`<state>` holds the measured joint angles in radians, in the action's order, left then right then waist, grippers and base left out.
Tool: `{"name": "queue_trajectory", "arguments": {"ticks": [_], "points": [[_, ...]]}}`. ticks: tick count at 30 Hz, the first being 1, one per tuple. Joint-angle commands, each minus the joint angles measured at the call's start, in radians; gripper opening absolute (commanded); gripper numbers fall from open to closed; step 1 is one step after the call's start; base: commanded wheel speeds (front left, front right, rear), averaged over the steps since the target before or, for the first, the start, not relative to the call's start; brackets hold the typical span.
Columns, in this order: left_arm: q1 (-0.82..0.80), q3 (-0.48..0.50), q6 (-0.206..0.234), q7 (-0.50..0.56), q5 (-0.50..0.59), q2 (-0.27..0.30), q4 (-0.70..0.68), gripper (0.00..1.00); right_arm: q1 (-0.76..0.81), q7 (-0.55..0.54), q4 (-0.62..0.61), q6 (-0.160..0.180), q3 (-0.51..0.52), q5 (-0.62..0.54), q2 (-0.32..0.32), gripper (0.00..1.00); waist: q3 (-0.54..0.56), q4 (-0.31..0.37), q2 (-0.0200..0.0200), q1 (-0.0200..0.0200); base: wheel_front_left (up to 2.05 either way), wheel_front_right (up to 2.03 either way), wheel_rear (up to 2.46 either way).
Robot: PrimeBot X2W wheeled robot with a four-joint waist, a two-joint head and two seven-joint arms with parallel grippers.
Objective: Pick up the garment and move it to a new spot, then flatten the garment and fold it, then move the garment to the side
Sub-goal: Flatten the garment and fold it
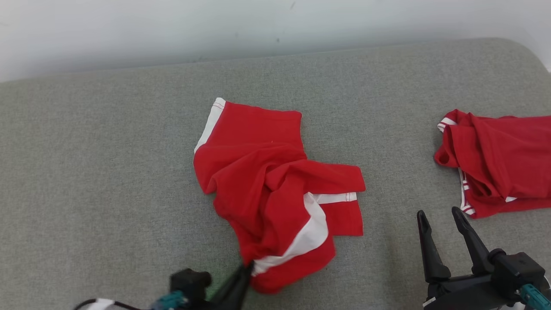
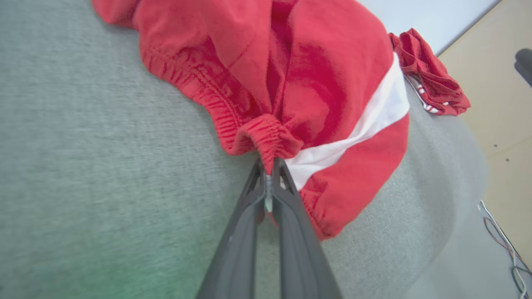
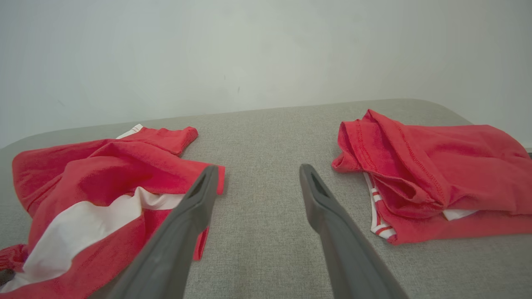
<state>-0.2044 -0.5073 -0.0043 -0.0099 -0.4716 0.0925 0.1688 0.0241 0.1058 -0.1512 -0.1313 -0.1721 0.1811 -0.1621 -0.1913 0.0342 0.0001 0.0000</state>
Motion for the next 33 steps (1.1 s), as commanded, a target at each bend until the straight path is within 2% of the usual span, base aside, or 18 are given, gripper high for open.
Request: {"name": "queue_trajectory", "arguments": {"ticks": [1, 6, 13, 19, 20, 21, 22, 29, 33], "points": [[-0.006, 0.025, 0.017, -0.01, 0.003, 0.022, -0.018, 0.0, -0.009, 0.001, 0.005, 0.001, 0.006, 0.0, 0.002, 1.0, -0.003, -0.004, -0.0001, 0.0, 0.0, 0.0, 0.0], [0.015, 0.103, 0.068, -0.012, -0.011, 0.08, -0.081, 0.0, -0.013, 0.001, 0.023, 0.001, 0.012, 0.003, 0.004, 1.0, -0.009, -0.012, -0.0001, 0.0, 0.0, 0.0, 0.0], [0.047, 0.18, 0.121, -0.011, -0.023, 0.128, -0.138, 0.0, -0.021, -0.002, 0.045, 0.001, 0.019, 0.01, -0.005, 1.0, -0.011, -0.021, -0.0001, 0.0, 0.0, 0.0, 0.0], [0.047, 0.213, 0.128, -0.015, -0.045, 0.142, -0.131, 0.0, -0.032, -0.005, 0.061, 0.001, 0.023, 0.016, -0.011, 1.0, -0.011, -0.025, -0.0001, 0.0, 0.0, 0.0, 0.0], [0.044, 0.217, 0.129, -0.019, -0.048, 0.142, -0.121, 0.92, -0.034, -0.006, 0.065, 0.001, 0.023, 0.017, -0.013, 1.0, -0.009, -0.026, -0.0001, 0.0, 0.0, 0.0, 0.0], [0.044, 0.217, 0.129, -0.019, -0.048, 0.142, -0.121, 0.92, -0.034, -0.006, 0.065, 0.001, 0.023, 0.017, -0.013, 1.0, -0.009, -0.026, -0.0001, 0.0, 0.0, 0.0, 0.0], [0.044, 0.217, 0.129, -0.019, -0.049, 0.142, -0.118, 1.0, -0.036, -0.008, 0.066, 0.001, 0.023, 0.019, -0.013, 1.0, -0.007, -0.026, -0.0001, 0.0, 0.0, 0.0, 0.0], [0.073, 0.238, 0.159, -0.044, -0.044, 0.152, -0.116, 1.0, -0.047, -0.004, 0.059, 0.001, 0.044, 0.022, -0.019, 1.0, 0.021, -0.03, -0.0001, 0.0, 0.0, 0.0, 0.0], [0.087, 0.272, 0.195, -0.093, -0.012, 0.172, -0.151, 1.0, -0.052, -0.003, 0.048, 0.001, 0.062, 0.019, -0.023, 1.0, 0.04, -0.04, -0.0001, 0.0, 0.0, 0.0, 0.0]]}}
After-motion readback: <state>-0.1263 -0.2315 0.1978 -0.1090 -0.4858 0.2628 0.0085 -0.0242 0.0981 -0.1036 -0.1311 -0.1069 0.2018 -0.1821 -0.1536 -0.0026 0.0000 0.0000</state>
